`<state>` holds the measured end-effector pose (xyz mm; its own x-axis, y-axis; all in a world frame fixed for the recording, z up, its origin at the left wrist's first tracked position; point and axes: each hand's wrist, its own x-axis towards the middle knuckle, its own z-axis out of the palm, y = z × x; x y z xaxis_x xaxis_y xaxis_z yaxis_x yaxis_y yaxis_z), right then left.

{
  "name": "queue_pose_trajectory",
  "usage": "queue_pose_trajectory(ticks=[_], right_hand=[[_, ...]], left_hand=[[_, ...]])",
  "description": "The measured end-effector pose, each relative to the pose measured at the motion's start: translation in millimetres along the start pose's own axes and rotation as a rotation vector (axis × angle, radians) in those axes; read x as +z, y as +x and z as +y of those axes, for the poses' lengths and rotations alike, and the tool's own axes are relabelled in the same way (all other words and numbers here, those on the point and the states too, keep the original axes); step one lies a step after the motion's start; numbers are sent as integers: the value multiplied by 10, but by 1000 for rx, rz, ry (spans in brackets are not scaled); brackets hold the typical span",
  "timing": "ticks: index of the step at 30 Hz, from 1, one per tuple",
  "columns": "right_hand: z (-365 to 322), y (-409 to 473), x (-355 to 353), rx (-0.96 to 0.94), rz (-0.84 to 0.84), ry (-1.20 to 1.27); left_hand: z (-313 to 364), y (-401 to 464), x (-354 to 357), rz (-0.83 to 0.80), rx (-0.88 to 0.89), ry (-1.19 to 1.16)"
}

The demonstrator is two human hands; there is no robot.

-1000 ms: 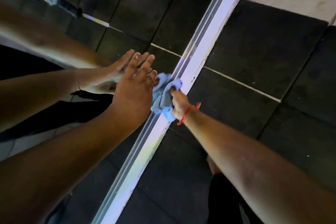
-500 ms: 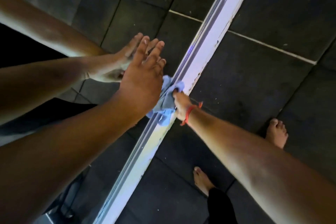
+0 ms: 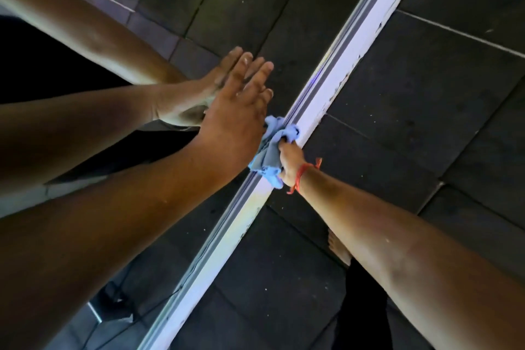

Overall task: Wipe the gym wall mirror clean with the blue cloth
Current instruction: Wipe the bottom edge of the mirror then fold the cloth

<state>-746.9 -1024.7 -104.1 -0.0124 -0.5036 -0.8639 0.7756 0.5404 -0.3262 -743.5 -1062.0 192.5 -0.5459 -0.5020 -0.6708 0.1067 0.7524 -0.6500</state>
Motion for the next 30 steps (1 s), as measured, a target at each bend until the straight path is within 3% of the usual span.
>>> queue_pose_trajectory(ticks=[3, 8, 12, 16, 23, 27, 30], right_hand=[[181, -336, 122, -14, -52, 71], [-108, 241, -35, -185, 6, 7], [-126, -134, -56, -193, 30, -143], [708, -358, 121, -35, -44, -124], [2031, -981, 612, 200, -184, -37], [1952, -655, 628, -32, -78, -45], [1861, -516, 599, -173, -15, 90]], left_hand=[[238, -358, 283, -24, 10, -11], [562, -962, 755, -36, 30, -15], [716, -1290, 1202, 204, -60, -174], [808, -1543, 1450, 397, -83, -200], [1159, -2286, 1875, 358, -58, -287], [1339, -2626, 2143, 414, -30, -395], [1342, -2855, 2452, 441, 19, -430]])
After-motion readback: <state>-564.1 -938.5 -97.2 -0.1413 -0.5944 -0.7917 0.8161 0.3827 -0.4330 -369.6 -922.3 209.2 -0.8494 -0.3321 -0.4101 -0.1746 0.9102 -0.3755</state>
